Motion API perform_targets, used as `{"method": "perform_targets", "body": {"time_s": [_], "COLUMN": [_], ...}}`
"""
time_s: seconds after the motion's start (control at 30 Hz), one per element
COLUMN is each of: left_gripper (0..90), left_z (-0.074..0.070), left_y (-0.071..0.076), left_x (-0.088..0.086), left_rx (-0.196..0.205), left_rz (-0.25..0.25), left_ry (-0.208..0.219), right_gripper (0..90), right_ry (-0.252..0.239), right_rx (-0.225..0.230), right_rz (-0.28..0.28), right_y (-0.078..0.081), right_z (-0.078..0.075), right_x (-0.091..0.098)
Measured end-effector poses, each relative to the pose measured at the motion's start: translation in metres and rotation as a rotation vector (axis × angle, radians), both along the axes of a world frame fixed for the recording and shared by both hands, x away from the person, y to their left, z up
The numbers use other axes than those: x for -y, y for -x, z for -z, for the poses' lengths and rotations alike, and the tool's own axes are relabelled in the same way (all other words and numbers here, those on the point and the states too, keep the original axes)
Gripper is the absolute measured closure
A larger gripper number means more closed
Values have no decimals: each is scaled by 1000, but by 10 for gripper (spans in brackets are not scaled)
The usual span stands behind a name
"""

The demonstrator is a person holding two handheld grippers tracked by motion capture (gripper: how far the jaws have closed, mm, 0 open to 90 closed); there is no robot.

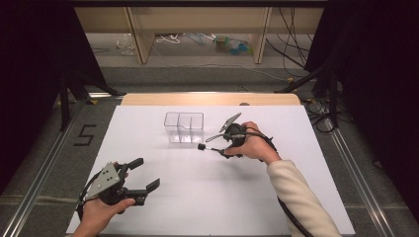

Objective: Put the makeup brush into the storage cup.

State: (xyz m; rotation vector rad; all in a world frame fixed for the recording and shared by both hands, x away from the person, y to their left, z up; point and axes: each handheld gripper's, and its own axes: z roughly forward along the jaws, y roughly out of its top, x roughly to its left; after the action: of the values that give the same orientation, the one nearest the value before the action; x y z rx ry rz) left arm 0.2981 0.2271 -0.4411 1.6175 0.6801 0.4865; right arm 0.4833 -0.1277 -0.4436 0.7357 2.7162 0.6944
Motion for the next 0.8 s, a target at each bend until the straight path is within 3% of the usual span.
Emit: {"method": "perform_targets", "body": {"time_s": [0.43, 0.8], "left_gripper": [119, 119], "left_z": [0, 0], "left_y": [0, 0], "left_x": [0, 0], "left_rx": [-1, 0], "left_rz": [-1, -1], "left_ry": [0, -2], "right_gripper": [317, 341], "right_ry": [92, 103], "right_rx": [-24, -37], "right_rz": [-54, -54], "right_y": [-2, -4], "right_z": [4, 8], "right_x": [-8, -11]}}
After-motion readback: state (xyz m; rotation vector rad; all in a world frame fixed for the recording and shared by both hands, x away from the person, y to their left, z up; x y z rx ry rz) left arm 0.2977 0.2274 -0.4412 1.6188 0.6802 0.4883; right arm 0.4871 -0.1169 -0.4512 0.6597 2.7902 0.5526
